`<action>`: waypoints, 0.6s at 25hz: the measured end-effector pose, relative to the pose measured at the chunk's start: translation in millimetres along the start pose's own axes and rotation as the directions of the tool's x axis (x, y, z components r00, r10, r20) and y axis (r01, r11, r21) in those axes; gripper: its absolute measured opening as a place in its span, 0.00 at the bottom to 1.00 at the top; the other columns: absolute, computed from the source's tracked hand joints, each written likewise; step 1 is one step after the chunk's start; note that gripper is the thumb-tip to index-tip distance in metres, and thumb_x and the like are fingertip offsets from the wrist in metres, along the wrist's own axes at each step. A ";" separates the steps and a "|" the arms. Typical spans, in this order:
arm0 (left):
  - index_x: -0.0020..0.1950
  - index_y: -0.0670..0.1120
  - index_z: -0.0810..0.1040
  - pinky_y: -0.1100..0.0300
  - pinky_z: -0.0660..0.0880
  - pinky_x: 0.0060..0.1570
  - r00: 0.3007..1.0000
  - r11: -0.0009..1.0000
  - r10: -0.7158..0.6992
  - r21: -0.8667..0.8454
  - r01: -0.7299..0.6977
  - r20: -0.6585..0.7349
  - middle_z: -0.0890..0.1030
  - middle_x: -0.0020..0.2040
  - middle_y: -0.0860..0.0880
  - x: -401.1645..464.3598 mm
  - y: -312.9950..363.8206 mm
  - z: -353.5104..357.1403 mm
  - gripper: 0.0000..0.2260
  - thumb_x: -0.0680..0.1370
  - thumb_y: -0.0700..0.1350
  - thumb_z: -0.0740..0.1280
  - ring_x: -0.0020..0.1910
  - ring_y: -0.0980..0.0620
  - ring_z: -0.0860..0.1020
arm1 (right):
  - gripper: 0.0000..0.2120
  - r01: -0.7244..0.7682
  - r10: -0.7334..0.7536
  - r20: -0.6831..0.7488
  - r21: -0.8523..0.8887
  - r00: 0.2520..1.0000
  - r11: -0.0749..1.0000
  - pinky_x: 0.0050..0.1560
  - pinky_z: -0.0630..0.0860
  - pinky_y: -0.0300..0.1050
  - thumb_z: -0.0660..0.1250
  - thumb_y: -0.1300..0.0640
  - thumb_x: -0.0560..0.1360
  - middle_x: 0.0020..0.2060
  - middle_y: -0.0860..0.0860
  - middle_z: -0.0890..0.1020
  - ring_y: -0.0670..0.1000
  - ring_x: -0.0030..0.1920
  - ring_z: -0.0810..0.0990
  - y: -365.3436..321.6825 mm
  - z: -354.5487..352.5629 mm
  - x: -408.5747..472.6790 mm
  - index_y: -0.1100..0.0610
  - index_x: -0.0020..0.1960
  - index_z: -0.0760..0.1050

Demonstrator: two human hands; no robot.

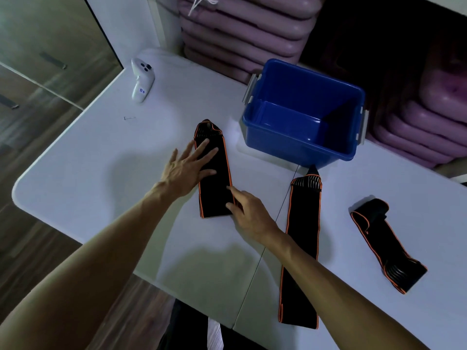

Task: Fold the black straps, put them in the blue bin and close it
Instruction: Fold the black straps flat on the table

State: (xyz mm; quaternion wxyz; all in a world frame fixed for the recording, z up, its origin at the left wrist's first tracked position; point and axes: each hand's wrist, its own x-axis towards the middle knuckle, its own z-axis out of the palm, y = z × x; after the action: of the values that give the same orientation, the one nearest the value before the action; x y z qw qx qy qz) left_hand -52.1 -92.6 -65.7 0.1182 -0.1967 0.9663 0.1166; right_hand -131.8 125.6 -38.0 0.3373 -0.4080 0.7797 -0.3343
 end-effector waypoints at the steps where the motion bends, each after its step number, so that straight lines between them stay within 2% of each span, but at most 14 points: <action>1: 0.77 0.61 0.49 0.37 0.52 0.74 1.000 0.999 -0.002 -0.039 0.001 -0.011 0.46 0.80 0.54 0.7 -0.2 -0.5 0.29 0.78 0.65 0.50 0.78 0.45 0.46 | 0.23 -0.008 0.008 0.013 -0.005 1.000 1.000 0.55 0.71 0.39 0.62 0.59 0.81 0.54 0.56 0.79 0.53 0.55 0.78 -1.1 -1.5 1.9 0.56 0.75 0.64; 2: 0.77 0.59 0.54 0.38 0.55 0.73 0.998 0.994 0.000 -0.110 -0.006 -0.060 0.50 0.80 0.52 -1.1 -0.1 -3.9 0.28 0.78 0.64 0.52 0.78 0.43 0.49 | 0.24 -0.014 0.015 0.023 -0.010 1.000 1.000 0.57 0.73 0.40 0.62 0.60 0.81 0.57 0.58 0.80 0.55 0.58 0.78 -3.0 -2.5 3.9 0.56 0.76 0.63; 4: 0.73 0.53 0.66 0.44 0.64 0.70 0.963 0.952 -0.022 -0.300 -0.062 -0.269 0.63 0.76 0.45 -14.4 1.5 -12.8 0.24 0.79 0.59 0.58 0.75 0.41 0.62 | 0.26 -0.036 0.036 0.037 -0.002 0.999 0.999 0.60 0.72 0.40 0.63 0.61 0.81 0.59 0.58 0.80 0.55 0.60 0.79 -8.6 -3.6 6.3 0.54 0.77 0.61; 6: 0.68 0.48 0.73 0.50 0.72 0.63 0.890 0.921 0.003 -0.345 -0.180 -0.457 0.73 0.68 0.44 -43.5 5.0 -12.5 0.19 0.79 0.55 0.63 0.65 0.44 0.72 | 0.23 -0.054 0.051 0.054 0.044 0.997 0.998 0.50 0.77 0.42 0.64 0.62 0.80 0.46 0.52 0.82 0.51 0.47 0.81 -9.9 -6.2 8.2 0.51 0.73 0.63; 7: 0.67 0.48 0.74 0.51 0.74 0.60 0.877 0.918 0.077 -0.309 -0.247 -0.474 0.75 0.65 0.46 -63.9 8.8 -6.3 0.19 0.78 0.55 0.64 0.62 0.45 0.74 | 0.20 -0.048 0.045 0.061 0.052 0.997 0.998 0.43 0.76 0.40 0.64 0.62 0.80 0.39 0.48 0.79 0.47 0.40 0.79 -8.7 -8.2 9.4 0.50 0.68 0.65; 9: 0.69 0.49 0.72 0.52 0.74 0.59 0.895 0.916 0.206 -0.243 -0.318 -0.395 0.74 0.66 0.47 -98.1 15.8 13.5 0.24 0.76 0.58 0.66 0.62 0.47 0.75 | 0.14 -0.012 0.011 0.032 0.033 0.999 0.999 0.40 0.74 0.39 0.65 0.61 0.79 0.36 0.47 0.76 0.45 0.36 0.76 -3.6 -9.5 11.6 0.50 0.62 0.69; 10: 0.71 0.49 0.70 0.52 0.74 0.60 0.909 0.923 0.221 -0.227 -0.312 -0.353 0.73 0.68 0.48 -106.4 16.7 24.6 0.26 0.76 0.59 0.66 0.64 0.47 0.75 | 0.13 0.009 -0.009 0.003 0.014 1.000 1.000 0.42 0.75 0.39 0.66 0.59 0.79 0.39 0.48 0.77 0.46 0.38 0.77 -0.5 -7.9 12.2 0.51 0.62 0.71; 12: 0.72 0.49 0.68 0.51 0.74 0.59 0.914 0.941 0.190 -0.198 -0.273 -0.359 0.73 0.69 0.47 -105.6 16.7 37.9 0.26 0.77 0.57 0.66 0.65 0.46 0.74 | 0.15 0.053 -0.056 -0.046 -0.052 0.997 0.997 0.47 0.73 0.39 0.66 0.55 0.80 0.45 0.48 0.75 0.46 0.44 0.76 3.6 -4.3 10.2 0.52 0.66 0.74; 15: 0.70 0.46 0.72 0.51 0.75 0.57 0.902 0.939 0.151 -0.227 -0.258 -0.404 0.74 0.66 0.45 -96.2 20.6 35.6 0.21 0.79 0.51 0.64 0.62 0.44 0.74 | 0.28 0.130 -0.136 -0.002 -0.292 0.991 0.948 0.56 0.74 0.42 0.66 0.42 0.77 0.59 0.51 0.70 0.50 0.56 0.71 12.0 -3.3 2.2 0.51 0.73 0.69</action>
State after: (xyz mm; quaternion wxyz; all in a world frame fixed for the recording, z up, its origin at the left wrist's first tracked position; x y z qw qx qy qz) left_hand 32.1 -30.5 -69.3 -0.1131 -0.1265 0.9603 0.2213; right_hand -140.3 129.8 -46.2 0.2414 -0.5010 0.7949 -0.2424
